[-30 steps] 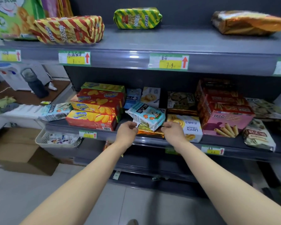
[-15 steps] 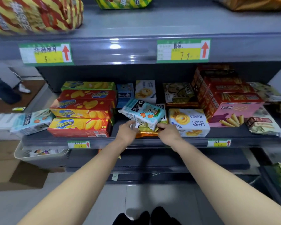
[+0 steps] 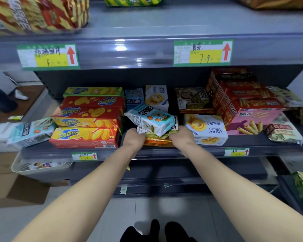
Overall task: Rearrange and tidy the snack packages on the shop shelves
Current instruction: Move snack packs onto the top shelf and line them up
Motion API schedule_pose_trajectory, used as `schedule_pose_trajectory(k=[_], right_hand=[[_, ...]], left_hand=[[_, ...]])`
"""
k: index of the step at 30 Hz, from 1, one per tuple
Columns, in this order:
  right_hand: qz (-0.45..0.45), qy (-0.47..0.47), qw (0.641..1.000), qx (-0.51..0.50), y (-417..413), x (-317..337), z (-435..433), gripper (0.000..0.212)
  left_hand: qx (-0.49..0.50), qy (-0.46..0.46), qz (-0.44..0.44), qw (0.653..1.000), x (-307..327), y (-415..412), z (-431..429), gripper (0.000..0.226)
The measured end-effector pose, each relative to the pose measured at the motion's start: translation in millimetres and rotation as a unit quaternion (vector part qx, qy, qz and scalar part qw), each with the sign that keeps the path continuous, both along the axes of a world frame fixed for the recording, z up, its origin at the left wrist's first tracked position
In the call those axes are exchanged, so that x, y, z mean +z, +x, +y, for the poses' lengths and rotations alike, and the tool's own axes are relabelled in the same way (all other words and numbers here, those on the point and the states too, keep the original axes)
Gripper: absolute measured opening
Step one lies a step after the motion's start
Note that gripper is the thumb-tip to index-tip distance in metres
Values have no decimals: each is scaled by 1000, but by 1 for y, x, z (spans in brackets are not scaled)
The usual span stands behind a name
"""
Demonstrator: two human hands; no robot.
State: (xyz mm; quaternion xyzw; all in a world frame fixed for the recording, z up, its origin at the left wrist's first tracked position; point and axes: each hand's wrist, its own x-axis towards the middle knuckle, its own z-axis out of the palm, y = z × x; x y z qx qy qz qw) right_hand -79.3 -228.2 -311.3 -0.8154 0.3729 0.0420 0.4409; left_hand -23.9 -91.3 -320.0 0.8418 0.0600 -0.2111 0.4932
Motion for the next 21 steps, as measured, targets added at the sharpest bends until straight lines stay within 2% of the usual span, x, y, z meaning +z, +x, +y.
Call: schedule_pose_trajectory(k=[1,2,4,8,12,16,19,21], right_hand=[[-2,2,1000,-4,-1,1,0,28],[-3,3,1000,-7,-2,4,-1,26],[-6,-6,1000,-9,-6,10,-2,25],[-22,-2,1000,-3,-17,22,-4,32],[-64,99,993,-27,-27,24,-4,52],[-95,176,978,-64,-35,18,-9,69],[-89,199,971,-93,-43,11,-11,75],[-86,256,954,-131,-49,5,-11,73]], left_hand=[[11,-8,4,1000,0,1,1,10],[23,-14,5,1000,3,-1,1,8],[32,-21,7,999,6,-4,3,20],[49,-41,9,998,15,-18,2,22],[73,-70,9,995,22,-34,0,32],[101,-81,7,992,27,-53,-3,53],[113,-95,32,989,26,-66,-6,47],[119,-127,63,983,28,-76,-8,39]])
